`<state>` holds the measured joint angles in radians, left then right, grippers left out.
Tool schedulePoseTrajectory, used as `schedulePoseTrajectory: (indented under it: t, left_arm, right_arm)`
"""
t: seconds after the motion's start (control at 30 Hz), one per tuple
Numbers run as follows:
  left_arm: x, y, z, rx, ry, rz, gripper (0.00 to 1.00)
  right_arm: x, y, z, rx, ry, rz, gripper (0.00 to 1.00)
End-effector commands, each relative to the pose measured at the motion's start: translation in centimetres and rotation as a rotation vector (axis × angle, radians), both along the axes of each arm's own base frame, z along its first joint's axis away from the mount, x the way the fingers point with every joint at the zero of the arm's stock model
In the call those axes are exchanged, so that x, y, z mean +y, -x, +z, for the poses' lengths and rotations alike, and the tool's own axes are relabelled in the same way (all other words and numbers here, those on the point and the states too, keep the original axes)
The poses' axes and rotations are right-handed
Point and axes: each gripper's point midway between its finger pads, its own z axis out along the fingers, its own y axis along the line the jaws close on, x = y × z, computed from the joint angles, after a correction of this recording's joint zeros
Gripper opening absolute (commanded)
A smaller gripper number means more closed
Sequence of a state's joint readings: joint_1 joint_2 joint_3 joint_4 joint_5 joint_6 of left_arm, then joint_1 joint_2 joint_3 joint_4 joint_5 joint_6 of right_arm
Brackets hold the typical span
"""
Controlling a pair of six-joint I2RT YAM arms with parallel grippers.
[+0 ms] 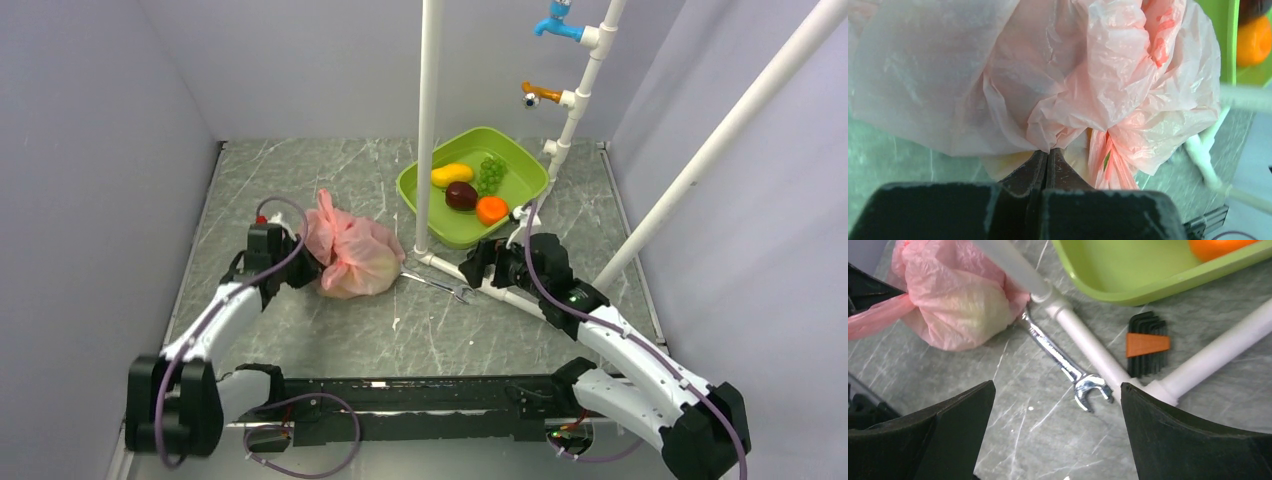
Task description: Take the fake fruits out of the plastic bag
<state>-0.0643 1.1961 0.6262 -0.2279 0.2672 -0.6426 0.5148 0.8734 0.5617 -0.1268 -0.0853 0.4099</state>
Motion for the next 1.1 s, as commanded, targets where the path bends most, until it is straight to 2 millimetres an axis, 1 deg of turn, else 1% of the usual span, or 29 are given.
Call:
schedulePoseTrajectory:
  t: [0.0,0.03,0.07,0.1,0.13,0.17,0.23,0.27,0.4,0.5,0.57,0.63,0.67,0.73,0.83,0.87,0.93,1.0,1.03,1.07]
  left_arm:
    - [-1.6,4.6,-0.4,-0.015,0.055,-0.045,0.02]
    - [-2.6,5.6,-0.7,-0.029,0.081,-0.072,0.02]
    - [-3.4,6.1,-0.1,-0.055,0.102,-0.099,0.03]
    - [-3.9,6.9,-0.1,-0.061,0.105,-0.120,0.03]
    - [-3.9,7.3,0.1,-0.068,0.094,-0.123,0.03]
    - [-4.0,8.2,-0.1,-0.042,0.076,-0.128,0.03]
    - [-4.4,9.1,0.3,-0.051,0.067,-0.145,0.02]
    - [-4.7,9.5,0.7,-0.069,0.075,-0.159,0.02]
    - [-6.0,11.0,0.8,-0.096,0.120,-0.214,0.04]
    - [-6.6,11.9,0.8,-0.101,0.173,-0.228,0.12]
    - [-6.4,12.3,0.7,-0.105,0.174,-0.221,0.22]
    - [-6.1,12.6,1.0,-0.114,0.163,-0.217,0.34]
    - [-6.0,12.7,1.5,-0.122,0.157,-0.221,0.40]
    - [-6.0,12.9,3.0,-0.145,0.150,-0.244,0.48]
    - [-5.9,13.2,6.6,-0.230,0.119,-0.301,0.58]
    - [-5.6,13.1,7.8,-0.260,0.099,-0.304,0.67]
    - [-4.5,12.7,10.7,-0.320,0.051,-0.268,0.73]
    - [-3.6,12.1,13.1,-0.393,-0.029,-0.275,0.80]
    - [-3.3,11.7,14.1,-0.426,-0.069,-0.290,0.82]
    - [-3.2,11.3,14.7,-0.442,-0.109,-0.315,0.83]
  right_arm:
    - [2.9,1.5,0.4,0.049,-0.044,0.092,1.00]
    - [3.8,2.2,-0.2,0.064,-0.035,0.117,1.00]
    - [4.1,2.3,-0.3,0.068,-0.030,0.117,1.00]
    - [4.9,2.8,-0.5,0.079,-0.019,0.135,1.00]
    - [5.7,3.3,-0.7,0.089,-0.008,0.149,1.00]
    - [6.5,3.7,-0.7,0.094,0.002,0.165,1.00]
    - [8.6,5.2,-1.0,0.098,0.031,0.215,1.00]
    - [9.4,5.5,-1.0,0.091,0.044,0.224,1.00]
    - [12.2,7.3,-0.8,0.064,0.089,0.259,1.00]
    - [13.9,8.7,0.0,0.031,0.092,0.285,1.00]
    - [14.7,9.4,0.4,0.001,0.089,0.310,1.00]
    - [15.1,9.6,0.4,-0.004,0.091,0.315,1.00]
    - [15.3,9.6,0.4,0.002,0.093,0.316,1.00]
    - [15.8,10.0,0.4,0.011,0.091,0.330,1.00]
    - [16.7,10.5,0.8,-0.001,0.094,0.358,1.00]
    - [16.9,10.5,0.9,-0.005,0.100,0.361,1.00]
    - [17.1,10.2,1.1,-0.006,0.114,0.346,1.00]
    - [17.3,10.0,1.5,-0.002,0.123,0.330,1.00]
    - [17.4,9.9,1.8,-0.001,0.122,0.328,1.00]
    - [17.6,9.9,2.1,-0.006,0.117,0.329,0.99]
